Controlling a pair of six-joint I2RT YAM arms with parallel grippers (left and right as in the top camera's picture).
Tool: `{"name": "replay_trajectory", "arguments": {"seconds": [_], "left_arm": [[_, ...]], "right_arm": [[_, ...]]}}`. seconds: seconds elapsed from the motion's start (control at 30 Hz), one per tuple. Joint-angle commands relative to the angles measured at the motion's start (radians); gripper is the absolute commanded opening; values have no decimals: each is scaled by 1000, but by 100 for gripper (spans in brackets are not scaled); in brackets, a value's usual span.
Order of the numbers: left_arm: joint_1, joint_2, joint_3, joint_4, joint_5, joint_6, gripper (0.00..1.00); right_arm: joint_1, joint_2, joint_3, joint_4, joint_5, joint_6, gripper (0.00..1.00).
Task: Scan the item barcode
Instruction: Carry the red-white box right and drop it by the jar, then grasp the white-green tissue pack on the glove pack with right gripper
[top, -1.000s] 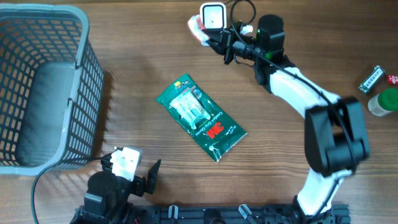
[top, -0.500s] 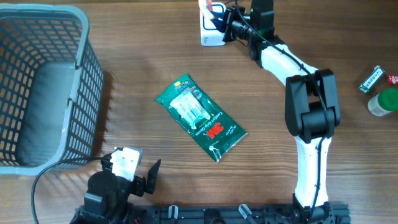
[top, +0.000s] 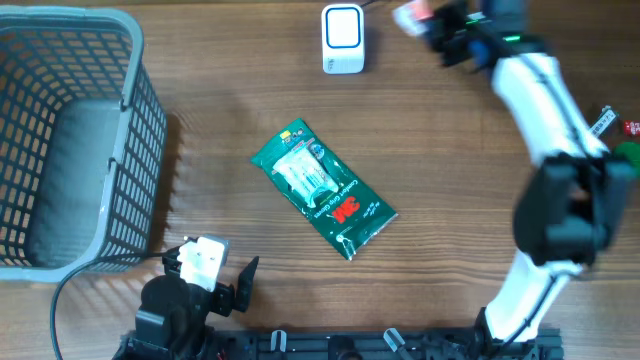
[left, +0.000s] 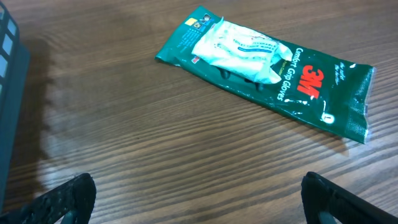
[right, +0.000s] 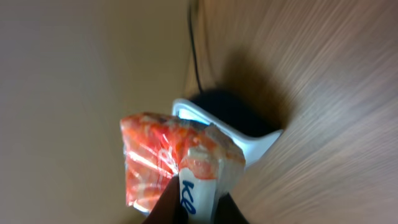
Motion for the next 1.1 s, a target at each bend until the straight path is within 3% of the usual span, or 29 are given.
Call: {"name": "replay_trajectory", "arguments": {"seconds": [0.0,0.07,0.13,0.37,0.4,0.43,0.5,0.53,0.63,0.77,0.8,0.9,0.97,1.07], "left_arm": [[0,-2,-2,2,5,12,100],[0,-2,-2,2,5,12,100],[0,-2,-2,2,5,12,100],[0,-2,-2,2,5,12,100],[0,-2,-2,2,5,12,100],[0,-2,-2,2,5,12,100],[0,-2,-2,2,5,12,100],[0,-2,-2,2,5,12,100],[0,-2,-2,2,5,12,100],[0,-2,-2,2,5,12,100],[0,-2,-2,2,5,12,100],[0,-2,-2,2,5,12,100],[0,-2,-2,2,5,12,100],[0,-2,-2,2,5,12,100]], "right_arm": [[-146,-70,-4,-238,468,-86,5],[-235,-31,-42,-287,698,-86,9],[-282,27,-48,-282,785,-94,12],[-354,143,-48,-250,860,-188,13],[-355,142,-47,-221,871,-212,29],[-355,142,-35,-174,849,-370,59],[-351,130,2,-150,757,-569,99],[-346,113,37,-159,706,-642,99],[-327,37,92,-234,544,-661,100],[-237,-48,90,-369,-230,-663,100],[-195,-48,73,-422,-299,-684,100],[-28,-43,20,-537,-299,-916,100],[156,-39,-47,-566,-294,-1170,100],[337,-35,-123,-542,-125,-1234,99]]}}
